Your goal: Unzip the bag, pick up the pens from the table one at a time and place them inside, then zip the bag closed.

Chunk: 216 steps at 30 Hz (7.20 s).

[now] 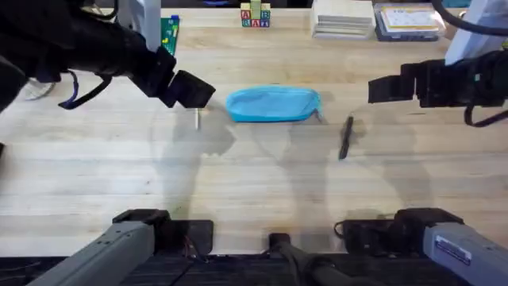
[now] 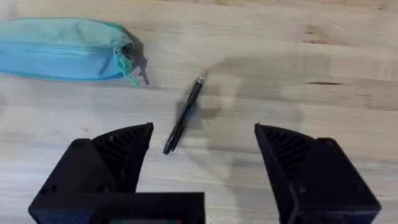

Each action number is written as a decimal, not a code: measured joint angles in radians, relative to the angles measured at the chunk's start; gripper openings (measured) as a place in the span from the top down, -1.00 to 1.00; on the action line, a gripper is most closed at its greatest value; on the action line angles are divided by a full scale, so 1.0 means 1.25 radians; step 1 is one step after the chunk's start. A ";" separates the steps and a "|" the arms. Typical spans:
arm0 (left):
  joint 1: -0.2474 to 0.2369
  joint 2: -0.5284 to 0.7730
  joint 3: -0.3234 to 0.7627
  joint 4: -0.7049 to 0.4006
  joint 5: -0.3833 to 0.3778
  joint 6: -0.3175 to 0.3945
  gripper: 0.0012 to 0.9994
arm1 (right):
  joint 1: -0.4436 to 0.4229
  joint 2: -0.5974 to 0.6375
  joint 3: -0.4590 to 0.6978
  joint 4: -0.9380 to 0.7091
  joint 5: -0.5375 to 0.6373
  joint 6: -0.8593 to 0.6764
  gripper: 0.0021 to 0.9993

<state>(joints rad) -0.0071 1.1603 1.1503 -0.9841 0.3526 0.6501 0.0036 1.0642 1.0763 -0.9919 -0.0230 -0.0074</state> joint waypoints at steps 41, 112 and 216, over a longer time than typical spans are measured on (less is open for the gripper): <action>0.119 0.379 0.005 0.014 0.618 0.636 -0.98 | 0.000 0.000 0.000 0.000 0.000 0.000 -0.99; 0.060 0.563 0.007 0.078 0.551 0.650 0.91 | 0.000 0.000 0.000 0.000 0.000 0.000 -0.99; 0.060 0.563 0.007 0.079 0.551 0.651 0.92 | -0.047 0.536 0.003 0.231 -0.605 -0.399 -0.99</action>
<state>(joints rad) 0.0677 1.8646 1.1591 -0.8856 1.0414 1.4634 -0.0551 1.7348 1.0801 -0.7036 -0.7792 -0.5062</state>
